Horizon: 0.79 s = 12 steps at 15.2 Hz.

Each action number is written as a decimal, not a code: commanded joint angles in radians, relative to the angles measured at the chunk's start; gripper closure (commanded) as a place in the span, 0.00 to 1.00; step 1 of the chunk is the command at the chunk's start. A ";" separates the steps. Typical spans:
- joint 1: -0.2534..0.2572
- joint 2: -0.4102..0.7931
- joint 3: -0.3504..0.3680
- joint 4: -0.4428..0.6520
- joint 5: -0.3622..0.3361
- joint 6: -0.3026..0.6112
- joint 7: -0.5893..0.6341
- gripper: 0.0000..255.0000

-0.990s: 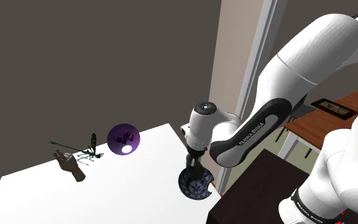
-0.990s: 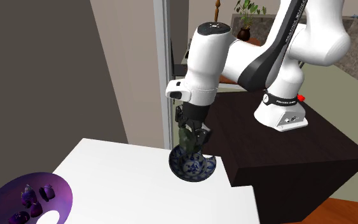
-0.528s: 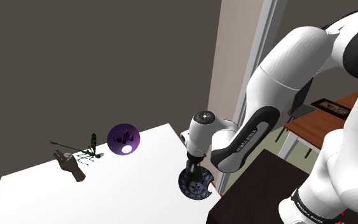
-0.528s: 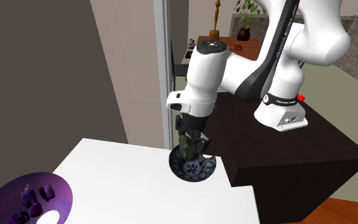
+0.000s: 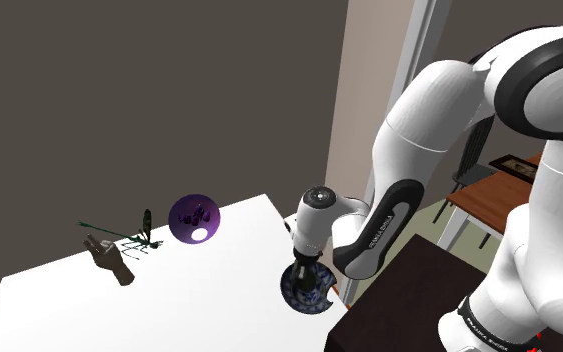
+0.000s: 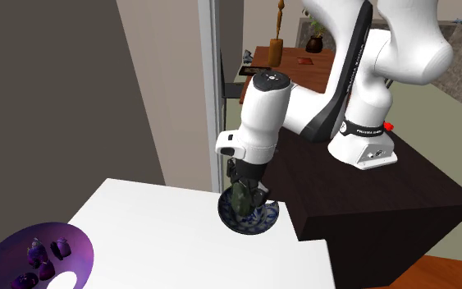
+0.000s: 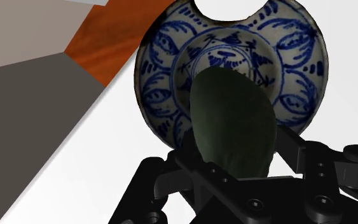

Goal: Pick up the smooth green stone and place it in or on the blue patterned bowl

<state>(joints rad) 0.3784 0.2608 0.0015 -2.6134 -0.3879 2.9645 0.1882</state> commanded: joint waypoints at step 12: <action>-0.018 -0.042 0.024 -0.013 0.025 -0.028 -0.022 0.00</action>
<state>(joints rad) 0.3720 0.2455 0.0108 -2.6178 -0.3787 2.9545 0.1808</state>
